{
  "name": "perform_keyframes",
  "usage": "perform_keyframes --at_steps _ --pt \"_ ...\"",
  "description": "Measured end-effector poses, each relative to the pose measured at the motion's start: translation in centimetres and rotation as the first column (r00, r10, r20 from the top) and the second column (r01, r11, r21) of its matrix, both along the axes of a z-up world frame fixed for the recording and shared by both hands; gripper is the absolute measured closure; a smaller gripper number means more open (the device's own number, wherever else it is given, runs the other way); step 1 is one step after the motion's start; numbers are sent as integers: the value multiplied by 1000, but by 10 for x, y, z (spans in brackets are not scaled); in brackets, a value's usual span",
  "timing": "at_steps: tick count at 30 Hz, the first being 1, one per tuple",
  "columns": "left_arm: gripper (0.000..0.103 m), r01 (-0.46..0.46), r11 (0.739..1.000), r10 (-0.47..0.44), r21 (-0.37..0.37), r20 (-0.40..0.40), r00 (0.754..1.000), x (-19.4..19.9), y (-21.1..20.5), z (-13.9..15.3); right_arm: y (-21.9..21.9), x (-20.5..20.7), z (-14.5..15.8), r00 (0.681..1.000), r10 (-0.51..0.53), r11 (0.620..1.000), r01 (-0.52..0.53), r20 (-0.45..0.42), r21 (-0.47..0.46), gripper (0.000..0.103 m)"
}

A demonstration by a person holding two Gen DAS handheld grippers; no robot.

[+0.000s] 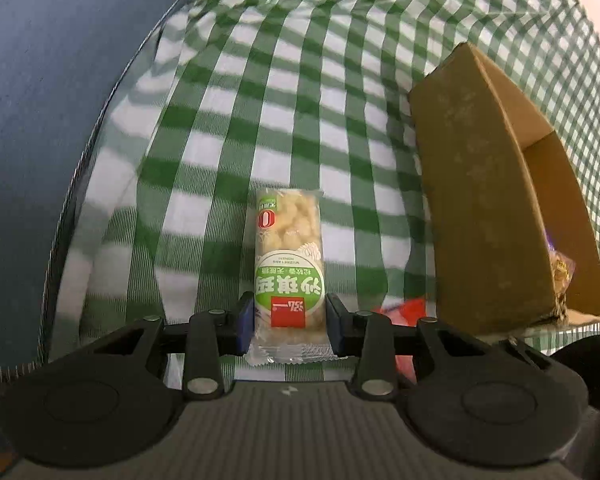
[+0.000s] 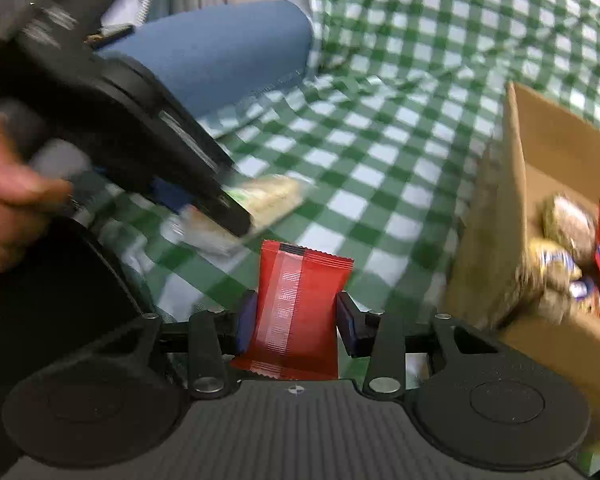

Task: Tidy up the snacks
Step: 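Grasp the white-green peanut pack with the left gripper while the right grasps the red packet, then lift the peanut pack and red packet up from the couch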

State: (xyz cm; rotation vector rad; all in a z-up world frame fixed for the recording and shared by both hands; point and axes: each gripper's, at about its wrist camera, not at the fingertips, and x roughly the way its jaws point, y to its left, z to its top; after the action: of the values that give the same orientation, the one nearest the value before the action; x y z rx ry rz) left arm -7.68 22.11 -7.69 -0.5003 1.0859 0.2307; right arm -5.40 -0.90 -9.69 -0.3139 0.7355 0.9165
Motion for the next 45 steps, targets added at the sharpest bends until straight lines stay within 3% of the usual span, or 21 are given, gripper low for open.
perform_keyframes --at_steps 8,18,45 --pt "61 49 998 -45 46 -84 995 12 -9 -8 -8 14 -19 996 -66 998 66 -68 -8 58" --pt "57 124 979 -102 164 -135 986 25 -29 -11 -6 26 -33 984 -94 995 91 -153 -28 55" --pt "53 113 985 -93 132 -151 984 34 -30 -21 -4 18 -31 996 -39 998 34 -85 -60 58"
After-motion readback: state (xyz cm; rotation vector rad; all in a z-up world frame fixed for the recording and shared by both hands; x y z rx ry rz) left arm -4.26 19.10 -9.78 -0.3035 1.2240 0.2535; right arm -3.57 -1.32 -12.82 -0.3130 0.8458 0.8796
